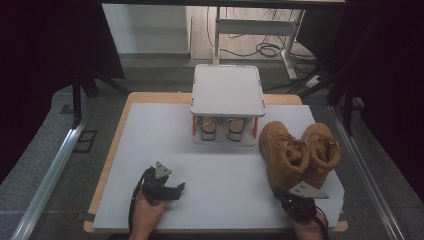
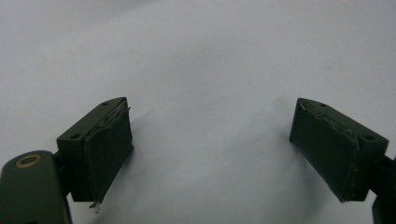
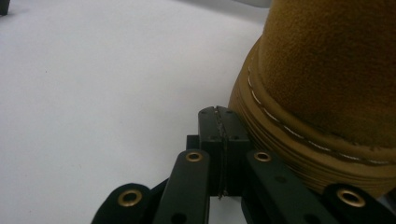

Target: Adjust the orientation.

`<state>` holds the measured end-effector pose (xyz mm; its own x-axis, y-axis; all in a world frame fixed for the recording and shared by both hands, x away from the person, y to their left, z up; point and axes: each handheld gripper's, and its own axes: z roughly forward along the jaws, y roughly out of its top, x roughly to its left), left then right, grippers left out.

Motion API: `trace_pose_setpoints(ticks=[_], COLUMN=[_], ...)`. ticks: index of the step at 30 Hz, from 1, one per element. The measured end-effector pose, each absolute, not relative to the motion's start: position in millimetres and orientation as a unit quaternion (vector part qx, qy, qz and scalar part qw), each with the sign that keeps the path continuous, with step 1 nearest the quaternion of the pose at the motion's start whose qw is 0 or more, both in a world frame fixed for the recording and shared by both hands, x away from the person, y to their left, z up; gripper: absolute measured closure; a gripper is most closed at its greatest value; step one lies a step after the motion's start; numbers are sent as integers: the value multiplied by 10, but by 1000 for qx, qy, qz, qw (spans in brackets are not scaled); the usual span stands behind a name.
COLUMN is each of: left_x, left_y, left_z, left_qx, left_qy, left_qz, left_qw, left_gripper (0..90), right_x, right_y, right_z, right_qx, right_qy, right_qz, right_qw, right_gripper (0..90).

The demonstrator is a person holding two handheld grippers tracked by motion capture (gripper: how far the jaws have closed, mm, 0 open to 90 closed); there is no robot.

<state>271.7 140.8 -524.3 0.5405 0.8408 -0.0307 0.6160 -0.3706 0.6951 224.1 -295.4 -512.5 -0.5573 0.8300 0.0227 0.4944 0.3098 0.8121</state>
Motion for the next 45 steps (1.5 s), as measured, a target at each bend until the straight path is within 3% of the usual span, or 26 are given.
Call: trace_pose_setpoints(ticks=[5,14,27,32,45], left_x=[2717,2717,2717,2717,2717], left_y=[1408,1409,1409,1408,1408], left_z=[-5243,-5243,-5243,-5243,-5243], left_qx=[811,811,811,811,811], left_qy=[449,449,449,449,450], left_qz=[167,167,167,167,167], left_qw=[336,336,336,336,336], left_gripper=[129,129,130,129,129], right_x=[2238,2077,2118,2199,2411], right_y=[-2950,-3151,-3283,-3269,-3119], right_z=[-5116,-4959,-4789,-4745,-4693], right_qx=[426,446,491,498,508], right_qy=[782,755,697,684,674], right_qz=[408,439,460,462,447], right_qw=[202,196,247,265,295], right_gripper=[876,554,212,150,104])
